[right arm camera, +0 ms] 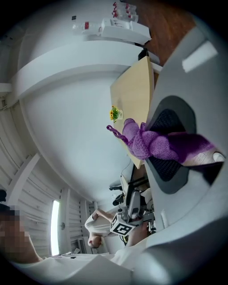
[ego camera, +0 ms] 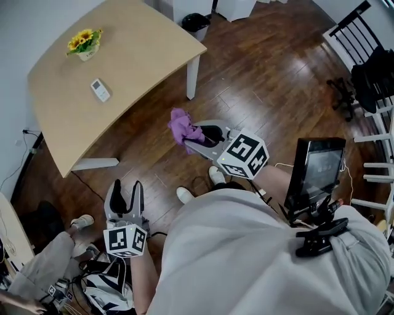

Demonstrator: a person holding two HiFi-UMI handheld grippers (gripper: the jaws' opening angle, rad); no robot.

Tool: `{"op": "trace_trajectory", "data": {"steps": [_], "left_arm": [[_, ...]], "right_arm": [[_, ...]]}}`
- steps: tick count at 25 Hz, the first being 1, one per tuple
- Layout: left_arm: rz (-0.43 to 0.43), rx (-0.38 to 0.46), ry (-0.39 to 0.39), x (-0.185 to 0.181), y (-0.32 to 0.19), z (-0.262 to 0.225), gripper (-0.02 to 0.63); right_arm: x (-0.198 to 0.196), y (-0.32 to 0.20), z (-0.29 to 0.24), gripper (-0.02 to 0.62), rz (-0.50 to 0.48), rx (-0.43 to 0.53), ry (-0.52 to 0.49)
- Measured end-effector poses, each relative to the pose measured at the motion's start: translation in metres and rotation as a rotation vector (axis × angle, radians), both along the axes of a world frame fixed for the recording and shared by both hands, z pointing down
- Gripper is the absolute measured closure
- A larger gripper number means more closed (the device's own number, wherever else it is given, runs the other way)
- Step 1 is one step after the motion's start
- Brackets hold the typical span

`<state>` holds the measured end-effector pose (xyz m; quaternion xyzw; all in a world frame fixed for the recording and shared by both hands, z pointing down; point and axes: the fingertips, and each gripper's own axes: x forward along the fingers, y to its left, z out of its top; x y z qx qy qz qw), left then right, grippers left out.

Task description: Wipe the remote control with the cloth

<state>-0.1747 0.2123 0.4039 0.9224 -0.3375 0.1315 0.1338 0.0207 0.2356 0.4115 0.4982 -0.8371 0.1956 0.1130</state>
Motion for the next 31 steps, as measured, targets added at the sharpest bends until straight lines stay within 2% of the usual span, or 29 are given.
{"op": "trace_trajectory", "data": {"steps": [4, 9, 20, 31], "left_arm": [[0.021, 0.019, -0.012, 0.045, 0.022, -0.025, 0.325], [0.049, 0.026, -0.016, 0.061, 0.022, -0.028, 0.326], [0.040, 0.040, -0.028, 0.061, 0.035, -0.015, 0.327], [0.003, 0.030, -0.054, 0.060, 0.047, -0.018, 0.327]], "right_arm": [[0.024, 0.024, -0.020, 0.468, -0.029, 0.049, 0.024], [0.030, 0.024, -0.017, 0.468, -0.037, 0.063, 0.065], [0.023, 0.028, -0.012, 0.468, -0.098, 0.078, 0.092], [0.014, 0.034, -0.027, 0.468, -0.134, 0.087, 0.071]]}}
